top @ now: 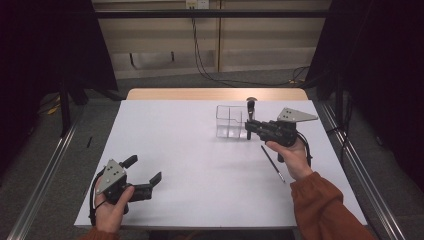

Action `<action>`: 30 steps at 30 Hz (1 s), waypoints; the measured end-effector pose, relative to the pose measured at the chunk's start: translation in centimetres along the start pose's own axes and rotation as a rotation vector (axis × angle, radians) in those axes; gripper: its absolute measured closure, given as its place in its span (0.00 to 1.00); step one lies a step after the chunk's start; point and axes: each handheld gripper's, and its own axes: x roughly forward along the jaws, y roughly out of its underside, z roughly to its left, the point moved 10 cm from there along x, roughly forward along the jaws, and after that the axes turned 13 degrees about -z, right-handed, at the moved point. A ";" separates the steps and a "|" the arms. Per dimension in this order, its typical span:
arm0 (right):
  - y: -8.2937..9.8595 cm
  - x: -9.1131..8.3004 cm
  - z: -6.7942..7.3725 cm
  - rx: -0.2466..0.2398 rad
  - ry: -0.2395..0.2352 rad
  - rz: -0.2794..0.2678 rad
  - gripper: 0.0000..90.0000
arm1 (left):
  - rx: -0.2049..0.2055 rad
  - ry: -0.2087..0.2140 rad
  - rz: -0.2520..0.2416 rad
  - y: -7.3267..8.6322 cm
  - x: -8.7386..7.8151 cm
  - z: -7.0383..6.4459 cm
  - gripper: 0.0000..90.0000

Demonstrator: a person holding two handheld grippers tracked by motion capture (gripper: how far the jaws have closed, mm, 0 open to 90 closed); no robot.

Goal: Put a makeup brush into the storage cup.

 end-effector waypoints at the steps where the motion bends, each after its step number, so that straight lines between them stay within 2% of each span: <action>1: -0.2 0.1 -0.3 0.000 0.005 -0.003 0.89 | -0.006 -0.003 -0.001 0.0 0.0 0.0 0.02; 6: -1.3 0.9 -1.6 -0.012 0.040 -0.013 0.89 | -0.008 -0.014 -0.008 -0.1 -0.1 0.3 0.02; 13: -1.7 2.0 -3.0 -0.019 0.085 -0.017 0.89 | -0.008 -0.003 -0.004 -0.1 0.1 -0.2 0.03; 23: -1.7 3.5 -4.5 -0.030 0.129 -0.001 0.89 | -0.006 0.010 -0.002 -0.2 0.1 -0.4 0.03; 30: -1.1 3.9 -6.1 -0.004 0.173 0.003 0.89 | 0.001 0.014 0.001 -0.1 0.1 -0.5 0.03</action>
